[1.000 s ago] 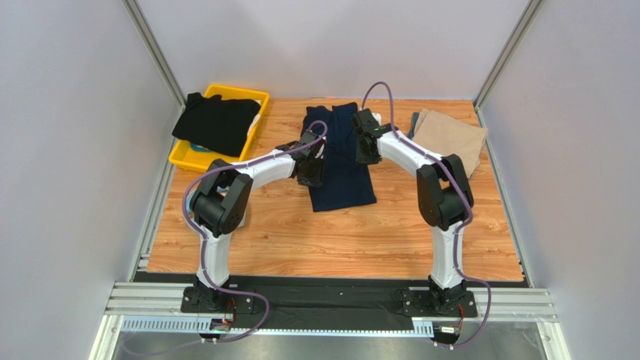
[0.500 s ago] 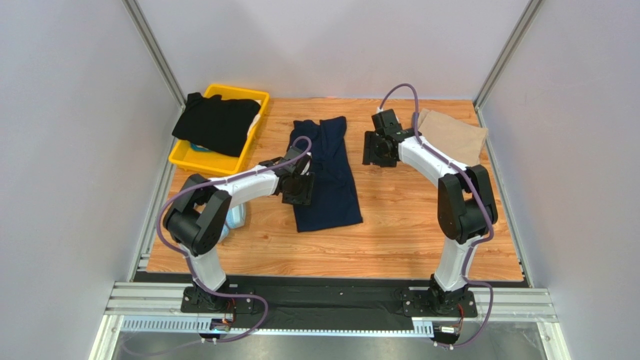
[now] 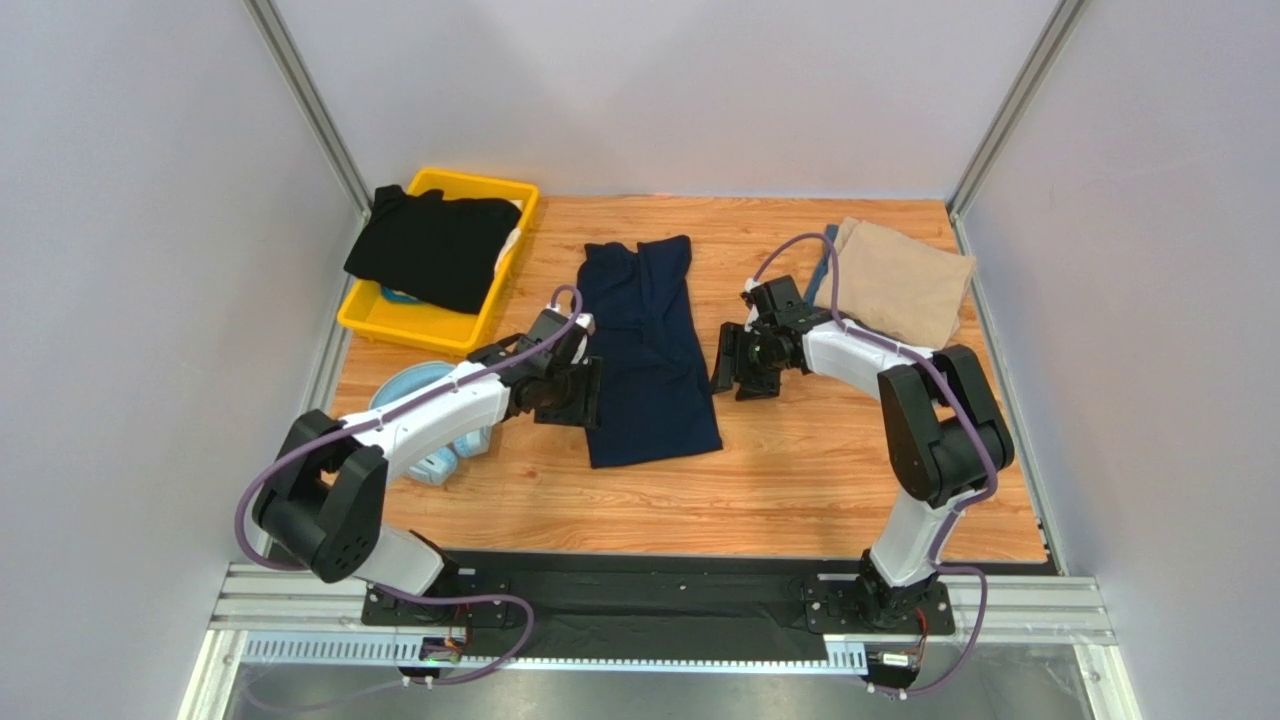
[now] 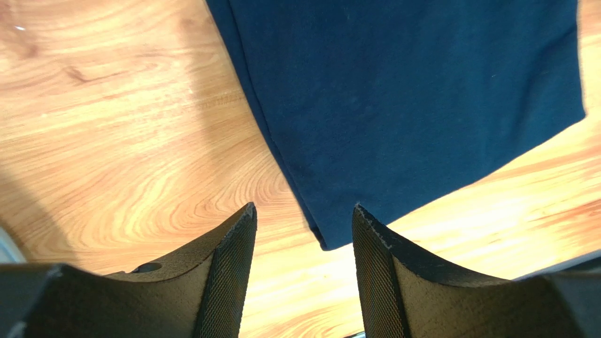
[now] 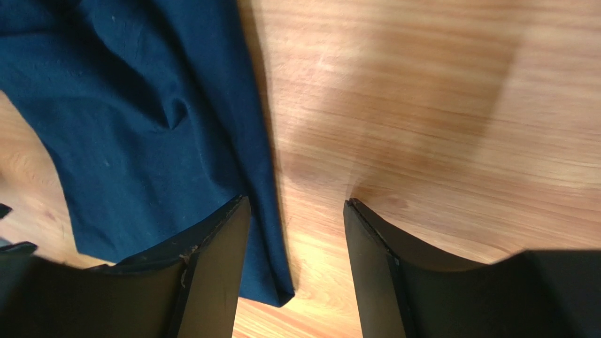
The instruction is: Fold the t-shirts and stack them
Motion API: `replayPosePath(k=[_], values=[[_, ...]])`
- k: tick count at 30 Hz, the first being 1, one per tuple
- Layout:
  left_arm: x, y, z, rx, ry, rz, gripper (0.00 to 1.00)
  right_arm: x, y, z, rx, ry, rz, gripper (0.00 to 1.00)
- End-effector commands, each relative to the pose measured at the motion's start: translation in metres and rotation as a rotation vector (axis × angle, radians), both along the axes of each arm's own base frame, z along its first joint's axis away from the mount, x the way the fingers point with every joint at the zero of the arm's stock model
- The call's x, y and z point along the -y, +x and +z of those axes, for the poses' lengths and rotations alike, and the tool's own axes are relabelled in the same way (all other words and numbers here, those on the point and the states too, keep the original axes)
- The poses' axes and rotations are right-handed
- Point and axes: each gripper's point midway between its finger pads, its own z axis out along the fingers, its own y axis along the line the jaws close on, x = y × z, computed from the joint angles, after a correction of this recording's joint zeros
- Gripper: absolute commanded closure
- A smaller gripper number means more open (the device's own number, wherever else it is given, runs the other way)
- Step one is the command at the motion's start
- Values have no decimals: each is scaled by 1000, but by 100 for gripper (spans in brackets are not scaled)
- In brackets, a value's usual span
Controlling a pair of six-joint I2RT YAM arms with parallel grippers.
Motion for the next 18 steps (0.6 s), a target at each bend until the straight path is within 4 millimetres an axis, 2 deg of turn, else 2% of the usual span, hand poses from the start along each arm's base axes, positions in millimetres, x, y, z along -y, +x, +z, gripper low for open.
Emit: replayPosePath(k=[1, 5, 9, 15, 18], values=[[-4, -3, -4, -13, -13, 8, 41, -17, 2, 5, 22, 98, 28, 43], [-6, -16, -25, -83, -16, 23, 41, -19, -4, -6, -24, 87, 33, 44], [-11, -26, -36, -126, -6, 48, 41, -15, -9, -9, -16, 40, 29, 44], [-14, -40, -54, -198, -2, 63, 42, -22, -32, -20, -66, 15, 82, 44], [-8, -43, -60, -209, -36, 58, 43, -30, -46, -28, -87, 18, 103, 44]])
